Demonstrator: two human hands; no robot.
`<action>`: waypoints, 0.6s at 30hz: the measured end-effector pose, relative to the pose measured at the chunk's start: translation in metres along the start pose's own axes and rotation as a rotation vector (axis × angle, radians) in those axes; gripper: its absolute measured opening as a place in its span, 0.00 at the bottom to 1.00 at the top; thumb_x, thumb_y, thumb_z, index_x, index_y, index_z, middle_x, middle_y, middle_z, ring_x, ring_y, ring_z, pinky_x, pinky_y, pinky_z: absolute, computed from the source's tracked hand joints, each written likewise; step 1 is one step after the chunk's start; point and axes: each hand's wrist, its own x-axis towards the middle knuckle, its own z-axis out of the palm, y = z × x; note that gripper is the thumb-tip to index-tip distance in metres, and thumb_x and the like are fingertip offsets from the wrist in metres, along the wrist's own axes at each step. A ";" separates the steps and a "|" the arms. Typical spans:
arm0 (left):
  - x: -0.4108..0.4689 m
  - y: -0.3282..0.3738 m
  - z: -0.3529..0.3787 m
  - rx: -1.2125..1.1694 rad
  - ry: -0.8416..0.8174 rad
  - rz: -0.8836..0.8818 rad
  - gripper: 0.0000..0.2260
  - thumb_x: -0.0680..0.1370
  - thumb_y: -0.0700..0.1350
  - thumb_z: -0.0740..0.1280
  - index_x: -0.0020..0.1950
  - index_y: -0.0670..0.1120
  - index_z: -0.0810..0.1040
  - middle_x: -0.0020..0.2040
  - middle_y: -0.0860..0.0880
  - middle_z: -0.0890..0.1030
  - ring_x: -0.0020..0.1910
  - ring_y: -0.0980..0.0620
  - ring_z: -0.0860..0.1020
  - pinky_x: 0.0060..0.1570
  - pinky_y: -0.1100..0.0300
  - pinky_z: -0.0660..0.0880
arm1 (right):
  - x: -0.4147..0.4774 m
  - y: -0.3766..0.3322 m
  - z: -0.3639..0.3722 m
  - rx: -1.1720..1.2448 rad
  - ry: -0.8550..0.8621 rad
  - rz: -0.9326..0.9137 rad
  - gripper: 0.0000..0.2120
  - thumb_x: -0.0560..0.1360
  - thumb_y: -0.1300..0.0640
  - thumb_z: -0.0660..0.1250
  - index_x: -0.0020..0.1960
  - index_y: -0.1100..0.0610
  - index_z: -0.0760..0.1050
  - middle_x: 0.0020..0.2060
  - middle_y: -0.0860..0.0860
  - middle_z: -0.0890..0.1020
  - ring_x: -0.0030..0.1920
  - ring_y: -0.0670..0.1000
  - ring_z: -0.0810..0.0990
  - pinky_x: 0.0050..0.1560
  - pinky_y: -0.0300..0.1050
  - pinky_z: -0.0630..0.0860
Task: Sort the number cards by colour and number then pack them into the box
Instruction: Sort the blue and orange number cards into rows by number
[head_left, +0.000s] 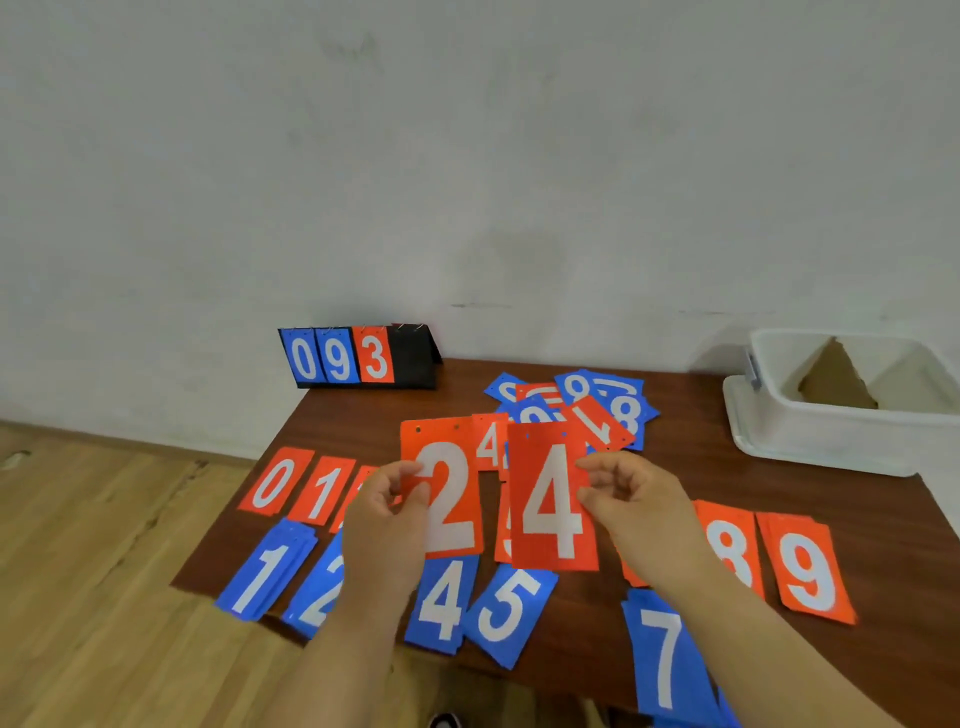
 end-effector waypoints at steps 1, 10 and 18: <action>0.009 -0.009 -0.011 0.005 0.034 -0.004 0.07 0.81 0.45 0.69 0.55 0.58 0.80 0.51 0.59 0.80 0.49 0.57 0.81 0.35 0.71 0.73 | 0.005 0.001 0.006 -0.002 0.015 0.008 0.14 0.76 0.63 0.72 0.51 0.43 0.80 0.46 0.43 0.84 0.46 0.45 0.84 0.43 0.38 0.82; 0.118 -0.092 -0.108 0.026 0.209 -0.097 0.13 0.79 0.43 0.69 0.46 0.63 0.80 0.48 0.53 0.82 0.48 0.49 0.81 0.42 0.58 0.75 | 0.065 -0.014 0.101 -0.073 0.112 0.042 0.14 0.77 0.61 0.72 0.53 0.41 0.79 0.51 0.44 0.83 0.48 0.46 0.83 0.43 0.43 0.80; 0.207 -0.149 -0.160 0.039 0.131 -0.205 0.08 0.81 0.48 0.68 0.51 0.63 0.79 0.50 0.54 0.83 0.46 0.50 0.84 0.40 0.48 0.84 | 0.108 -0.022 0.193 -0.146 0.148 0.132 0.13 0.79 0.59 0.70 0.60 0.45 0.78 0.55 0.45 0.81 0.53 0.47 0.81 0.48 0.49 0.83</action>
